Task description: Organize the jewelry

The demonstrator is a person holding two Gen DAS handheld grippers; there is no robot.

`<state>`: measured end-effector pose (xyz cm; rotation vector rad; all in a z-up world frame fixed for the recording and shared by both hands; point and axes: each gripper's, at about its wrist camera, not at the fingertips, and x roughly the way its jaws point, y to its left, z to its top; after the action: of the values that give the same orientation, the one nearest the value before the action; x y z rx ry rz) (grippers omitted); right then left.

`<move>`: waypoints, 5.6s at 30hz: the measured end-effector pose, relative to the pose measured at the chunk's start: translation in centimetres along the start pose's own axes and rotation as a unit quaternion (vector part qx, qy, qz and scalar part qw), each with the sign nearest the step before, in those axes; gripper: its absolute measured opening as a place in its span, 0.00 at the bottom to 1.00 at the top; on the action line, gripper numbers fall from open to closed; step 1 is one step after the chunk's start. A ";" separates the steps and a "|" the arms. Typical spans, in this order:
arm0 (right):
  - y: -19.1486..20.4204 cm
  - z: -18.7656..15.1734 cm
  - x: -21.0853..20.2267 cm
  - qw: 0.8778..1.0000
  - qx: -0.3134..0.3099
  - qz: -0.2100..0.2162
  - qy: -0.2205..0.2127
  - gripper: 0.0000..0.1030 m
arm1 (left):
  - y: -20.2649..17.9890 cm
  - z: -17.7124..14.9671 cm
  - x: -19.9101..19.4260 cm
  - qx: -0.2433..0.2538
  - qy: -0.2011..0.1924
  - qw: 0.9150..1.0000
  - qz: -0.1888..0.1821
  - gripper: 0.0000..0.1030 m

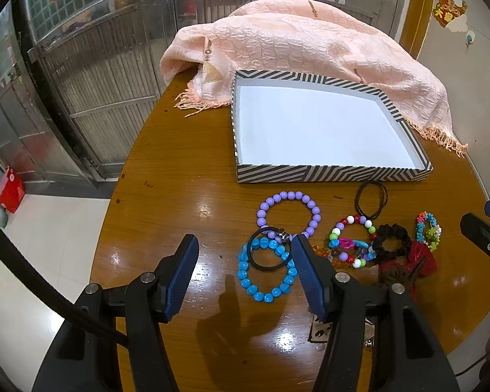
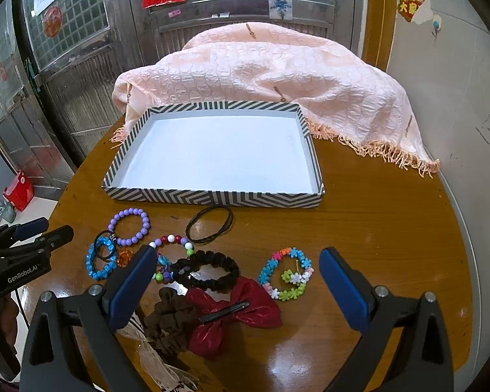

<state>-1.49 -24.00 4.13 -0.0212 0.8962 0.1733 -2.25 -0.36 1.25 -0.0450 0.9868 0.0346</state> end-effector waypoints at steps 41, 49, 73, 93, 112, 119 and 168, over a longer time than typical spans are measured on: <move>0.4 0.2 1.3 1.000 -0.004 -0.005 0.017 0.99 | 0.2 0.1 0.9 -0.005 0.007 1.000 0.003 0.56; 0.5 0.2 1.8 1.000 -0.004 -0.002 0.028 0.99 | 0.3 0.1 1.0 -0.006 0.009 1.000 0.002 0.56; -2.8 -0.6 3.3 0.998 0.021 0.020 0.056 0.97 | 4.7 -1.0 2.5 -0.031 0.059 0.995 -0.076 0.56; -6.9 -1.9 5.0 0.994 0.051 0.031 0.091 0.76 | 1.2 1.8 7.7 0.049 0.114 0.984 -0.131 0.28; -8.3 -1.7 6.6 0.992 0.062 0.029 0.104 0.76 | 2.6 2.5 6.8 0.020 0.098 0.985 -0.144 0.01; -8.3 -1.9 7.8 0.992 0.047 0.001 0.118 0.76 | 2.7 3.5 4.8 0.008 0.071 0.987 -0.147 0.01; -7.3 10.9 11.7 0.997 0.027 0.056 0.043 0.12 | -9.7 12.9 9.7 0.045 0.073 0.980 -0.180 0.01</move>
<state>15.23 -28.52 1.43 0.0716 0.9879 0.2545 14.28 -9.29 0.50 -0.1444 1.1140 -0.3497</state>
